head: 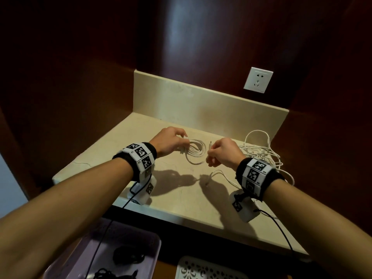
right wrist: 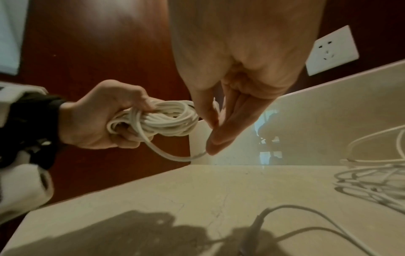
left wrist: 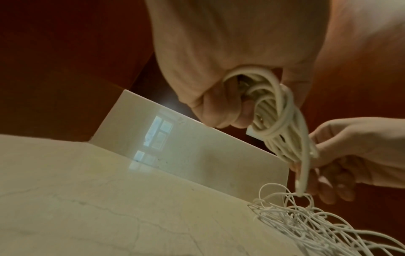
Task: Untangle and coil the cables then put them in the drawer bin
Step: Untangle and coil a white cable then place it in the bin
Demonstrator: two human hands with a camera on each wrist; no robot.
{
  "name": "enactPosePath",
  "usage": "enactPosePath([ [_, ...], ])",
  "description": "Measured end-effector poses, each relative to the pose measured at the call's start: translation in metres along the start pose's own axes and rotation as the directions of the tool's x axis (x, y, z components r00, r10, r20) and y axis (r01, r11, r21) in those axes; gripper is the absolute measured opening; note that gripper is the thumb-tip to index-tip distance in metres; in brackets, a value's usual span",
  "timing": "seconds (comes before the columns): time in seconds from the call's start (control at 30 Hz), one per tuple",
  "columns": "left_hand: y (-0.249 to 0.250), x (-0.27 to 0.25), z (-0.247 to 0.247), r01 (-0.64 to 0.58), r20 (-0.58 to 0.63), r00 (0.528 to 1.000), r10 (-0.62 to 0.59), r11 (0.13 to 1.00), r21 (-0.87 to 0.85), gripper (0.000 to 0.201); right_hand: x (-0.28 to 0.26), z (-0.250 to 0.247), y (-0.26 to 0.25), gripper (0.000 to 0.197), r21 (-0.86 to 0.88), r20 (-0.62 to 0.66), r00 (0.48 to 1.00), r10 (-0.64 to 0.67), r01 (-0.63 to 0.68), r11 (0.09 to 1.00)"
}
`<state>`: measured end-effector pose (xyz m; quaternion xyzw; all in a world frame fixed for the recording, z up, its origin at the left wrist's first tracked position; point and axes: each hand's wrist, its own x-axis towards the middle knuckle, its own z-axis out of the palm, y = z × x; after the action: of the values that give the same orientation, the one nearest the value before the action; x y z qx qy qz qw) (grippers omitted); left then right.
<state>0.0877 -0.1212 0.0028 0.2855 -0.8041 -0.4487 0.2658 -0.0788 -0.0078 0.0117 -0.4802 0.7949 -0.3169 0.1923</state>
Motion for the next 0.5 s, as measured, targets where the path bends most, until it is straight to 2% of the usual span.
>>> enactPosePath([
  [0.13,0.0,-0.004,0.002,-0.008,0.164,0.987,0.002,0.999,0.034,0.007,0.005,-0.01,-0.002,0.013,0.235,0.012,0.999,-0.048,0.044,0.971],
  [0.23,-0.001,-0.005,0.002,0.033,0.228,0.973,-0.037,0.999,0.021,0.008,-0.002,-0.013,-0.011,0.009,0.255,0.058,0.987,-0.152,0.132,0.958],
  [0.37,0.005,-0.007,0.008,0.021,0.322,0.945,-0.058,0.993,0.116,0.011,-0.006,-0.005,-0.018,0.01,0.292,0.064,0.973,-0.223,0.195,0.936],
  [0.43,0.005,-0.008,0.012,0.033,0.321,0.944,-0.078,0.989,0.144,0.022,-0.007,-0.002,-0.019,0.007,0.315,0.071,0.967,-0.244,0.21,0.926],
  [0.5,0.0,-0.006,0.013,0.052,0.264,0.96,-0.095,0.985,0.165,0.034,-0.008,-0.004,-0.017,0.007,0.325,0.051,0.964,-0.261,0.231,0.917],
])
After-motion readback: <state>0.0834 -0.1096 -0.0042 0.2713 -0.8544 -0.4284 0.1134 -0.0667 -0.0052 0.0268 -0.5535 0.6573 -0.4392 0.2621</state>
